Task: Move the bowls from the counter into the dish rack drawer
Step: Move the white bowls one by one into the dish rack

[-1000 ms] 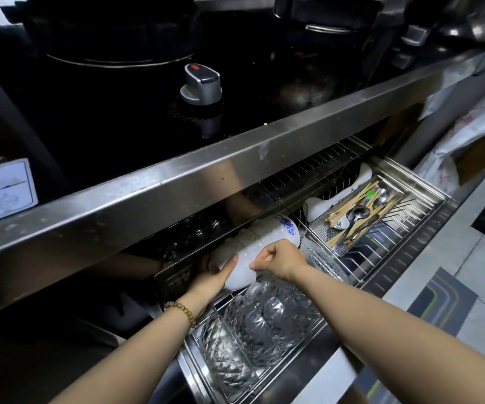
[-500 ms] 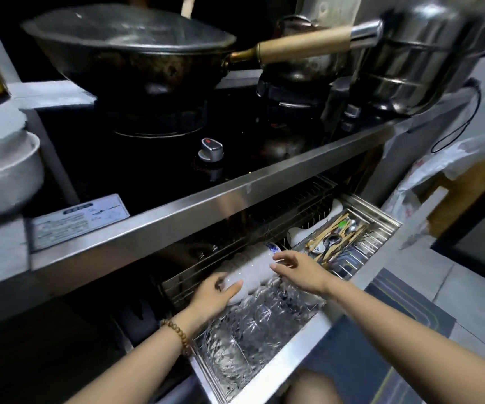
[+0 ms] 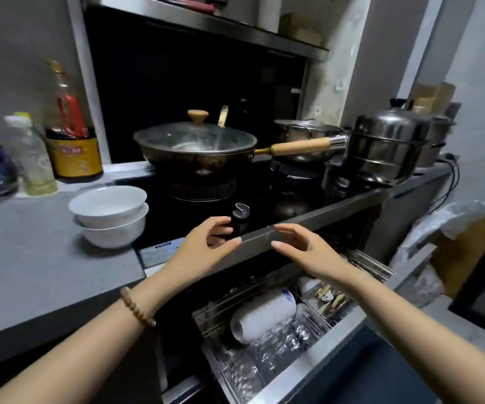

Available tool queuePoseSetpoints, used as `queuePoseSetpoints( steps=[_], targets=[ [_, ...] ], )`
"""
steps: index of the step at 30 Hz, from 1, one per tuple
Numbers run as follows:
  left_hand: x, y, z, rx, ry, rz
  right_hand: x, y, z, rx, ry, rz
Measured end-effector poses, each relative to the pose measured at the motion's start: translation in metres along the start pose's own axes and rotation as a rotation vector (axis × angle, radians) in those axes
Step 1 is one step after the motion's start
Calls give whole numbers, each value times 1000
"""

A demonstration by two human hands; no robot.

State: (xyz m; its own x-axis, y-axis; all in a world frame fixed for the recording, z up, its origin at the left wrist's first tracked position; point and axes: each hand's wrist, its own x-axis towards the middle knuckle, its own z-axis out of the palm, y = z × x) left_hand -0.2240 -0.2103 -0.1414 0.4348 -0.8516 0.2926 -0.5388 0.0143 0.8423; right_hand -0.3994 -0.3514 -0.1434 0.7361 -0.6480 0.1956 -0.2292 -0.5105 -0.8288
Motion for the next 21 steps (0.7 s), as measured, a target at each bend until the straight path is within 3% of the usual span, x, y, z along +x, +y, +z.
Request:
queuePoseSetpoints(
  steps=[9,16,21],
  targets=[
    [-23,29,-107,179,179,97,36,-82,58,25,-133,-177],
    [-30,-12,-170,243,321,-49,65,-120,109,0,-219,-241],
    [-29,-35,-183,251,336,-146,83,-130,138,14,-257,-238]
  ],
)
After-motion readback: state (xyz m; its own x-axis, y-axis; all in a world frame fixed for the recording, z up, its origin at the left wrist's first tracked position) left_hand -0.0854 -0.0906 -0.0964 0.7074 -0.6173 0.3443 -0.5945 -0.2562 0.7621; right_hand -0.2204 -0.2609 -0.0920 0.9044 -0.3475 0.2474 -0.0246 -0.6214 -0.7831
